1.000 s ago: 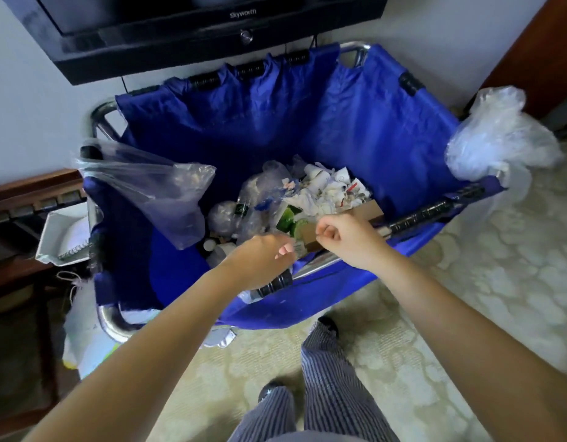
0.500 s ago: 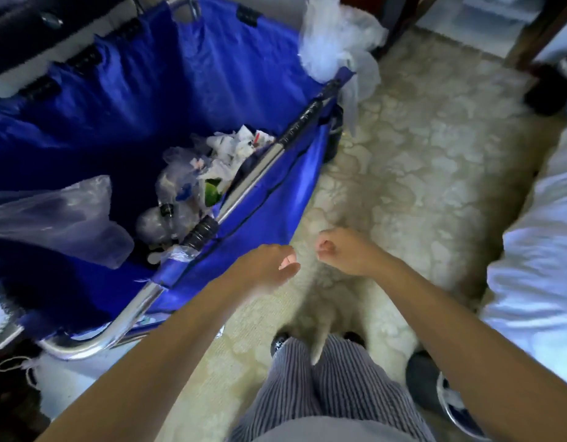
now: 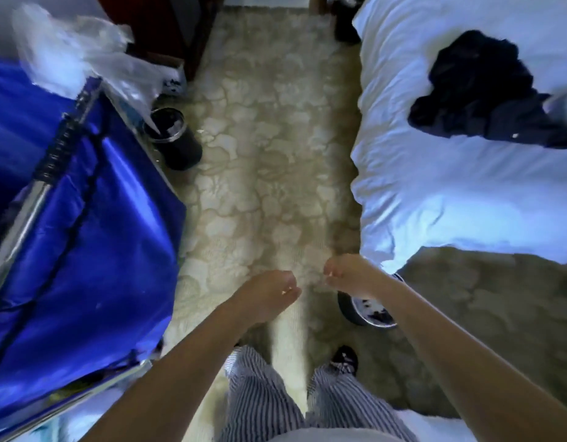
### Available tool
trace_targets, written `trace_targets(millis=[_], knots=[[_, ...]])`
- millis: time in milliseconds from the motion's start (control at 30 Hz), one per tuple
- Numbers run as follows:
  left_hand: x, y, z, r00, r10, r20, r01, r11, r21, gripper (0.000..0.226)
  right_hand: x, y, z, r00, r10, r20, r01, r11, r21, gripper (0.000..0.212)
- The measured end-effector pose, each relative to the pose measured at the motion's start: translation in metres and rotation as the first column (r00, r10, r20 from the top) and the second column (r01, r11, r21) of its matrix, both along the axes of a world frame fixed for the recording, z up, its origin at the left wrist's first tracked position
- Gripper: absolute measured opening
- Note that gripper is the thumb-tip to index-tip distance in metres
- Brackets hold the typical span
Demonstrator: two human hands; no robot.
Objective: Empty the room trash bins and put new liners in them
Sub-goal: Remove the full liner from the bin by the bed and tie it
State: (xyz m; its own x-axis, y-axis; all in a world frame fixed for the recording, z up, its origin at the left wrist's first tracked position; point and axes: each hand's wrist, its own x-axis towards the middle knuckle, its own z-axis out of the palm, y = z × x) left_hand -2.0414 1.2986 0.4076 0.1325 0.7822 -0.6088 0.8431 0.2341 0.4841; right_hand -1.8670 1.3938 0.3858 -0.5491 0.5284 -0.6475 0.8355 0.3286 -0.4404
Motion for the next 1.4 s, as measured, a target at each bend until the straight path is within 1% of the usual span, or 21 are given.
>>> trace_targets(millis=[67, 133, 167, 267, 433, 500, 633, 800, 933, 1000, 1067, 1233, 1300, 1400], knots=[[0.049, 0.022, -0.01, 0.998, -0.062, 0.03, 0.062, 0.998, -0.008, 0.022, 0.057, 0.009, 0.001, 0.996, -0.084, 0.031, 0.085, 0.996, -0.01, 0.012], [0.098, 0.041, -0.014, 0.993, -0.107, 0.056, 0.108, 0.994, -0.015, 0.021, 0.11, 0.015, 0.002, 0.985, -0.159, 0.073, 0.16, 0.987, -0.007, 0.023], [0.12, 0.05, -0.015, 0.99, -0.127, 0.057, 0.128, 0.992, -0.012, 0.021, 0.135, 0.017, 0.002, 0.979, -0.189, 0.082, 0.19, 0.982, -0.008, 0.024], [0.179, 0.074, -0.011, 0.977, -0.207, 0.039, 0.208, 0.978, -0.004, 0.025, 0.199, 0.018, 0.003, 0.951, -0.299, 0.084, 0.301, 0.953, -0.02, 0.018], [0.255, 0.109, 0.0, 0.935, -0.352, 0.045, 0.35, 0.936, 0.045, 0.031, 0.279, 0.021, 0.006, 0.876, -0.479, 0.053, 0.48, 0.877, -0.006, 0.016], [0.279, 0.124, 0.0, 0.91, -0.413, 0.032, 0.412, 0.91, 0.039, 0.033, 0.308, 0.022, 0.007, 0.83, -0.556, 0.041, 0.557, 0.831, -0.006, 0.015], [0.326, 0.159, -0.005, 0.849, -0.526, 0.051, 0.526, 0.85, 0.003, 0.029, 0.359, 0.021, 0.015, 0.714, -0.7, 0.028, 0.7, 0.714, 0.009, 0.018], [0.396, 0.204, -0.001, 0.699, -0.714, 0.039, 0.714, 0.7, 0.011, 0.029, 0.414, 0.011, 0.013, 0.527, -0.849, 0.036, 0.849, 0.528, 0.027, 0.022], [0.453, 0.228, 0.001, 0.587, -0.808, 0.056, 0.808, 0.589, 0.031, 0.03, 0.457, 0.002, 0.013, 0.387, -0.922, 0.008, 0.92, 0.387, 0.055, 0.022], [0.482, 0.236, 0.002, 0.553, -0.83, 0.07, 0.831, 0.555, 0.023, 0.029, 0.48, -0.002, 0.015, 0.323, -0.947, 0.0, 0.945, 0.322, 0.049, 0.02], [0.512, 0.242, 0.003, 0.529, -0.845, 0.077, 0.847, 0.532, 0.022, 0.029, 0.506, -0.005, 0.015, 0.278, -0.96, -0.001, 0.96, 0.278, 0.043, 0.02], [0.603, 0.259, -0.006, 0.467, -0.882, 0.064, 0.882, 0.47, 0.029, 0.03, 0.592, 0.002, 0.008, 0.213, -0.977, -0.002, 0.976, 0.212, 0.048, 0.02], [0.65, 0.268, -0.012, 0.46, -0.886, 0.051, 0.886, 0.462, 0.037, 0.03, 0.636, 0.01, 0.005, 0.195, -0.981, -0.001, 0.98, 0.194, 0.051, 0.021], [0.73, 0.277, -0.013, 0.473, -0.879, 0.057, 0.879, 0.475, 0.035, 0.031, 0.71, 0.023, 0.007, 0.191, -0.981, 0.009, 0.979, 0.192, 0.073, 0.022]])
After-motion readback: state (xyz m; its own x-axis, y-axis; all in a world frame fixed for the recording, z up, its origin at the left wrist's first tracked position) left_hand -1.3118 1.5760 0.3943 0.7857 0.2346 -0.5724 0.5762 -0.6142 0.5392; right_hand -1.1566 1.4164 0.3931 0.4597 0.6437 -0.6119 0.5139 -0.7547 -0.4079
